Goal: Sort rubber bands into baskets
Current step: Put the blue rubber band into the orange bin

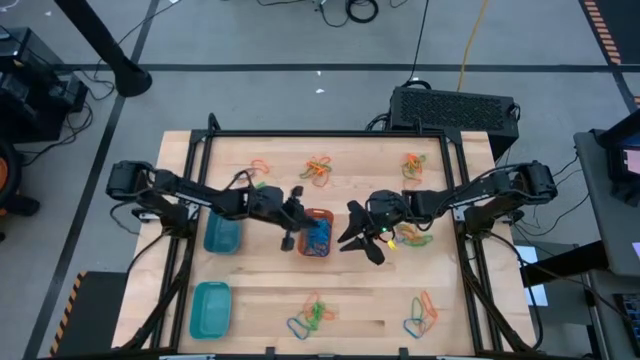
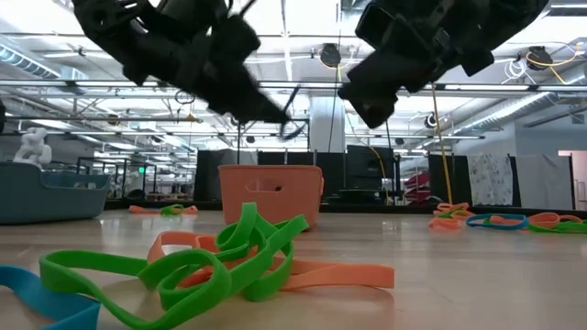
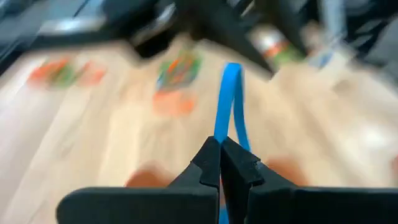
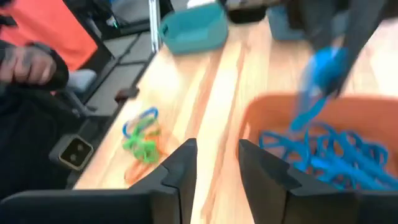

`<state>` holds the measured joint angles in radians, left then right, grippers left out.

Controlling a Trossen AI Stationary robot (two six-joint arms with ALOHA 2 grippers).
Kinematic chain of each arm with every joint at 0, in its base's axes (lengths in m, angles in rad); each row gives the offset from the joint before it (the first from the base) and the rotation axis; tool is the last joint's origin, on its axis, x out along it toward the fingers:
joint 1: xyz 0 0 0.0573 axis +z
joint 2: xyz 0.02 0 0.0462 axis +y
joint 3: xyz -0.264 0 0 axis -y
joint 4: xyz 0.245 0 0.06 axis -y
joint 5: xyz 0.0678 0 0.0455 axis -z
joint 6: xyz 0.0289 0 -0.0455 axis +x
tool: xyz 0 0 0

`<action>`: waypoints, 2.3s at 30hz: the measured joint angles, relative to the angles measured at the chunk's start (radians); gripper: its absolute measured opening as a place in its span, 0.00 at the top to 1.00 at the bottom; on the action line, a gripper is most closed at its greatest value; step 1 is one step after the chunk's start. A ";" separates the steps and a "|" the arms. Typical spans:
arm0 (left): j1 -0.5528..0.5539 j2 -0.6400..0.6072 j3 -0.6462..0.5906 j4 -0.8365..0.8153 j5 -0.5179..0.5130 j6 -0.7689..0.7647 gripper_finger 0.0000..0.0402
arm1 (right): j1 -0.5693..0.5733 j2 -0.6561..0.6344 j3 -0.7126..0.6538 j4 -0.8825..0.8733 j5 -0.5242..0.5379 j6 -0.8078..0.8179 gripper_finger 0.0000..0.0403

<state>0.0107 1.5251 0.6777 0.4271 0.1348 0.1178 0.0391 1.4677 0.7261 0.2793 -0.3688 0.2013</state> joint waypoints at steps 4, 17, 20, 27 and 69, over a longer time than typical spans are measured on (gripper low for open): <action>0.008 -0.023 0.000 -0.155 -0.119 -0.004 0.99 | -0.001 0.000 0.000 -0.039 0.003 0.023 0.71; -0.050 -0.023 0.000 -0.173 -0.123 0.028 0.86 | 0.000 0.000 0.000 -0.044 0.010 0.026 0.71; -0.061 -0.023 0.000 -0.159 -0.178 0.029 0.79 | 0.000 0.000 0.000 -0.044 0.010 0.026 0.71; -0.080 -0.023 0.000 -0.124 -0.214 0.020 0.74 | 0.002 0.000 0.000 -0.044 0.010 0.058 0.71; -0.734 0.244 0.396 -0.545 -0.320 -0.506 0.74 | 0.214 0.000 0.001 0.052 0.093 0.067 0.71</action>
<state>-0.7231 1.7693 1.0734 -0.1180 -0.1850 -0.3882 0.2529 1.4677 0.7269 0.3311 -0.2759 0.2684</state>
